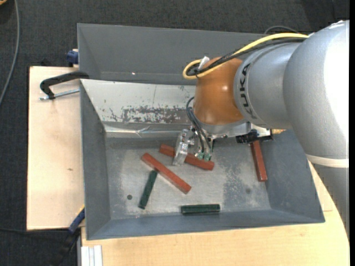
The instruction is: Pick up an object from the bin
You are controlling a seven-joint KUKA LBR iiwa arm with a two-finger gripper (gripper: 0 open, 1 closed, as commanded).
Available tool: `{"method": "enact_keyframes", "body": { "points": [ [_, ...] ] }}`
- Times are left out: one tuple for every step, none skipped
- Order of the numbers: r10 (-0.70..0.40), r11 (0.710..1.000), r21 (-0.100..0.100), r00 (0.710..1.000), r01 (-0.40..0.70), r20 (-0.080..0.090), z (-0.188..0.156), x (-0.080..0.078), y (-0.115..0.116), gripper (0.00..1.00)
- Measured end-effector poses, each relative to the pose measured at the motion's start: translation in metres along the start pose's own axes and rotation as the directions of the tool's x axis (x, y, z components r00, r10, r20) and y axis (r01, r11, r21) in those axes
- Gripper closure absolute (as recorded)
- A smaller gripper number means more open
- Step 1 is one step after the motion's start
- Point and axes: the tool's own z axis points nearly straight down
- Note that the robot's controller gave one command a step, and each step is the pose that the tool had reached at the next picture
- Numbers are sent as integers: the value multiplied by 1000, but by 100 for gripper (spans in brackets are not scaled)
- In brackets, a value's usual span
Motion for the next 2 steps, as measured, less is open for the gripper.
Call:
{"method": "enact_keyframes", "body": {
  "points": [
    [0, 1000, 2, 1000, 0, -7, -9, 2, 0, 100],
    [0, 1000, 2, 1000, 0, -9, -30, 2, 0, 100]
  ]
}}
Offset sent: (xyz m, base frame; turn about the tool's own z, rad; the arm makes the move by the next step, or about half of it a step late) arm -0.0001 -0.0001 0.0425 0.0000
